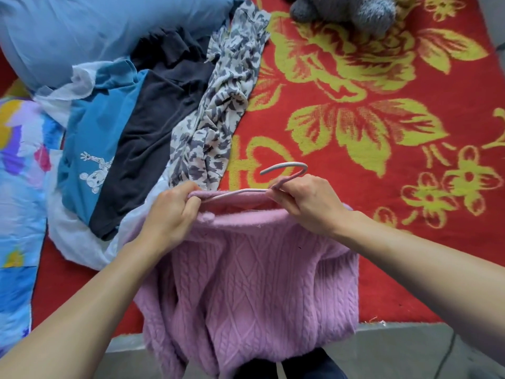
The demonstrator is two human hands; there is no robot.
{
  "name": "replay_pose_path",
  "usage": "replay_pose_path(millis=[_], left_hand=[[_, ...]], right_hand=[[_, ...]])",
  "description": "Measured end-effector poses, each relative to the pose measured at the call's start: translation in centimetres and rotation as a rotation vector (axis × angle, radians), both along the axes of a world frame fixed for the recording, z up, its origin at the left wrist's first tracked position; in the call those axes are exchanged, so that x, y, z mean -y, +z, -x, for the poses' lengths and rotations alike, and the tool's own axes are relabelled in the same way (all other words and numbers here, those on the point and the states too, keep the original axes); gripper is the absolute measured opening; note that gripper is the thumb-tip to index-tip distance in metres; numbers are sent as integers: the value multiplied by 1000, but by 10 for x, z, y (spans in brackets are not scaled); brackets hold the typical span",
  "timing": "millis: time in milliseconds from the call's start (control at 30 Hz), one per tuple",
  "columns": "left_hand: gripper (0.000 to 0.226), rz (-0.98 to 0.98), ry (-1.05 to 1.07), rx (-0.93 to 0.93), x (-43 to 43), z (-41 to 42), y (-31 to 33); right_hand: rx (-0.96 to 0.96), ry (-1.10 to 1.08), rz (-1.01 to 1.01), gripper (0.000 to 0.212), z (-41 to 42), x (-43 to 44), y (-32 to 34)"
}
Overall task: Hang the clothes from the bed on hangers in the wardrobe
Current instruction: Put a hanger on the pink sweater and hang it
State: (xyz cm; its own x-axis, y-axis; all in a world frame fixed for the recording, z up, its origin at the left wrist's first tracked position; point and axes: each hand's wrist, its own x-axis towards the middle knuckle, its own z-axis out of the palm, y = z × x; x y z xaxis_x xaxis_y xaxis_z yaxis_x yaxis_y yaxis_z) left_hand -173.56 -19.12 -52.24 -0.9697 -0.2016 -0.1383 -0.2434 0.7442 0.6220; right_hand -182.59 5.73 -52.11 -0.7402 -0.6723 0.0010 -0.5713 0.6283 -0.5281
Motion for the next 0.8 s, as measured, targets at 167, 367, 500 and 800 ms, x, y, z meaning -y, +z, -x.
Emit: replay_pose_path(millis=[167,367,500,800], left_hand=[[42,-109,-41,14,-1,1,17],[79,-50,74,23,24,-13,82],[54,84,295,106,48,-44,122],[12,243,627,161,38,-220,200]], right_hand=[[87,-33,194,38,-4,9,29],[289,-4,221,28,-4,24,122],[309,107,89,37,-27,42,170],[247,434,-36,26,-134,53,237]])
